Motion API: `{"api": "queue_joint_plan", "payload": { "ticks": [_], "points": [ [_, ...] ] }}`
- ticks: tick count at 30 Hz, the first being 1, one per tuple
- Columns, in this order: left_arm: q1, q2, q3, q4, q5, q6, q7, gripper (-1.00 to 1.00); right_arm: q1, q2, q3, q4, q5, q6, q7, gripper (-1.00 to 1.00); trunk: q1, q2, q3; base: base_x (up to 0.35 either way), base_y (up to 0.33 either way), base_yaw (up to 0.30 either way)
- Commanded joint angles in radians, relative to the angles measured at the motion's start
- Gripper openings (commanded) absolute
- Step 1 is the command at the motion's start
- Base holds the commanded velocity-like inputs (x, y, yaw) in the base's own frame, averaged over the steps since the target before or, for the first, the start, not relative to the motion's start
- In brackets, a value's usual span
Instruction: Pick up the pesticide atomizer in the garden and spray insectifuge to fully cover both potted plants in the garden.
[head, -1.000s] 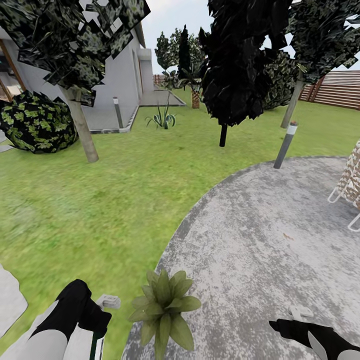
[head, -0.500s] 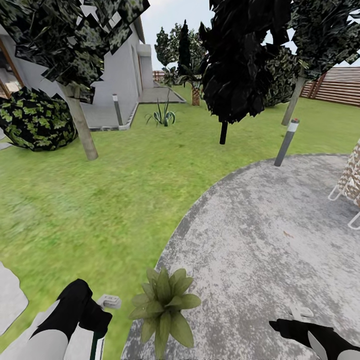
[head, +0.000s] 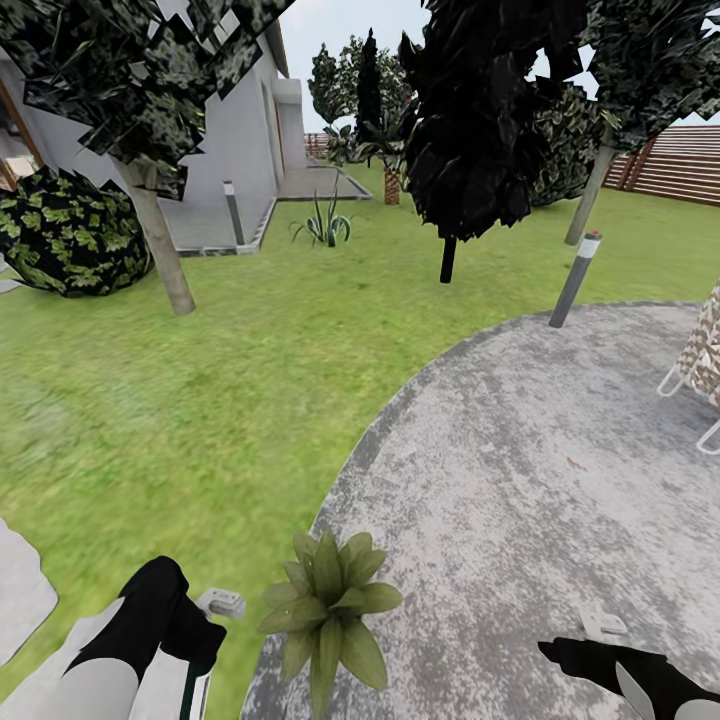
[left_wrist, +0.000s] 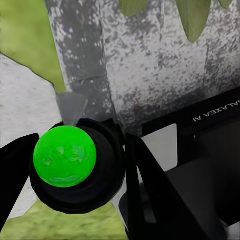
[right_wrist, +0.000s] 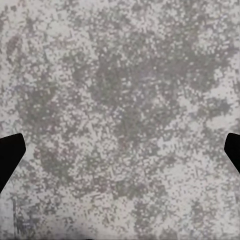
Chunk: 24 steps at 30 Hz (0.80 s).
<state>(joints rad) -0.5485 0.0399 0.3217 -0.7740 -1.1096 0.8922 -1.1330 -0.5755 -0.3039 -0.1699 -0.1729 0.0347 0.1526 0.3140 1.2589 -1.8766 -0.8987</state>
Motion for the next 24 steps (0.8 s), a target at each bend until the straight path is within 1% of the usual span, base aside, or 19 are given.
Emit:
{"api": "queue_joint_plan", "payload": {
  "ticks": [1, 6, 10, 16, 24],
  "points": [
    [-0.001, -0.001, 0.003, -0.001, -0.009, 0.005, -0.010, -1.00, 0.000, 0.000, -0.008, -0.002, 0.004, 0.007, 0.005, 1.00, 0.000, 0.000, -0.001, 0.000, 0.000, 0.000],
    [-0.001, 0.000, 0.003, -0.002, -0.009, 0.005, -0.010, -1.00, 0.000, 0.000, -0.008, -0.002, 0.004, 0.007, 0.005, 1.00, 0.000, 0.000, 0.003, -0.015, 0.000, 0.000],
    [-0.001, 0.000, 0.003, -0.003, -0.009, 0.006, -0.010, -1.00, 0.000, 0.000, -0.008, -0.002, 0.004, 0.007, 0.005, 1.00, 0.000, 0.000, 0.008, -0.151, 0.000, 0.000],
    [-0.001, 0.000, 0.003, -0.003, -0.009, 0.006, -0.010, -1.00, 0.000, 0.000, -0.008, -0.002, 0.004, 0.007, 0.005, 1.00, 0.000, 0.000, 0.008, -0.022, 0.000, -0.006],
    [-0.001, 0.000, 0.003, -0.004, -0.009, 0.007, -0.010, -1.00, 0.000, 0.000, -0.008, -0.002, 0.004, 0.007, 0.005, 1.00, 0.000, 0.000, 0.002, -0.001, 0.000, -0.103]
  ]
}}
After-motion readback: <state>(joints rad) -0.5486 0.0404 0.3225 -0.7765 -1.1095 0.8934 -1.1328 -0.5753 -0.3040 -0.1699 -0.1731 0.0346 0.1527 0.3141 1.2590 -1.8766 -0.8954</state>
